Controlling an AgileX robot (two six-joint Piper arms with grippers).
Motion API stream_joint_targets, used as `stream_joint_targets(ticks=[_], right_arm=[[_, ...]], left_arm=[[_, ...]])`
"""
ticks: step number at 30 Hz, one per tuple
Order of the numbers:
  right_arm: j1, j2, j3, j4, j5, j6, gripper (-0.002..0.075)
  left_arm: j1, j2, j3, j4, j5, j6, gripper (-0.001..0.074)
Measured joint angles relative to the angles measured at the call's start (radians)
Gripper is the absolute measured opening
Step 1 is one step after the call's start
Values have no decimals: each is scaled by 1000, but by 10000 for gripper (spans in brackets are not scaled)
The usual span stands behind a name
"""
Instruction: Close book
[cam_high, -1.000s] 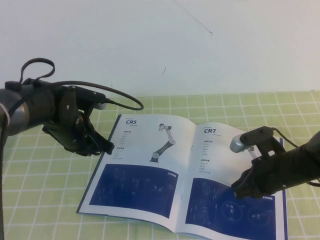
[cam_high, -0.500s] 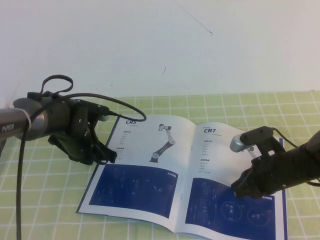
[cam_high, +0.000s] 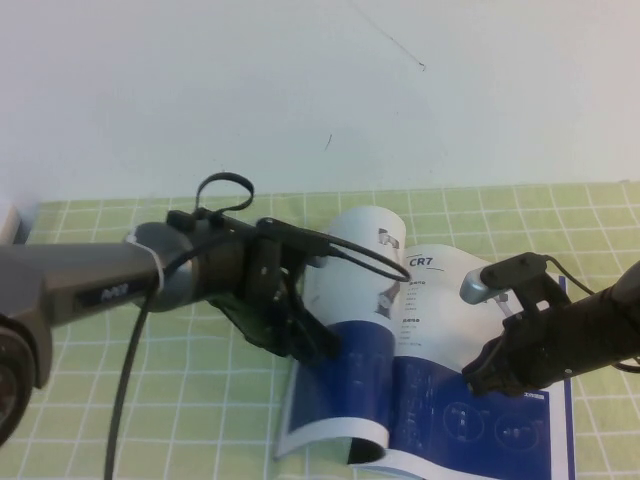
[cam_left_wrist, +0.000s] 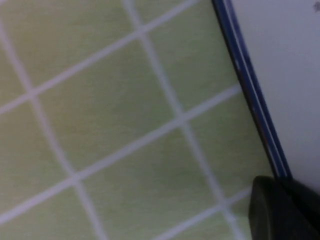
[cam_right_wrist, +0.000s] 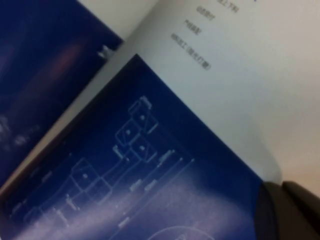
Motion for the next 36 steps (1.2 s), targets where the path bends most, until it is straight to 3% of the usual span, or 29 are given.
stream_joint_targets(ticks=[9, 16, 21, 28, 31, 36], right_arm=[[4, -80, 16, -77, -72, 0, -3], [-31, -376, 24, -186, -109, 2, -3], [-93, -623, 24, -206, -56, 4, -3], [-149, -901, 26, -333, 163, 24, -3], [-158, -985, 28, -492, 303, 117, -3], [-158, -1067, 30, -928, 590, 477, -3]], left_arm=[[-75, -158, 9, -330, -71, 187, -4], [-78, -336, 9, -521, -56, 426, -4], [-64, -445, 11, -443, 23, 458, -4], [44, -585, 11, -249, 167, 372, -4], [93, -637, 13, -189, 200, 299, -4], [146, -742, 14, -74, 208, 235, -4]])
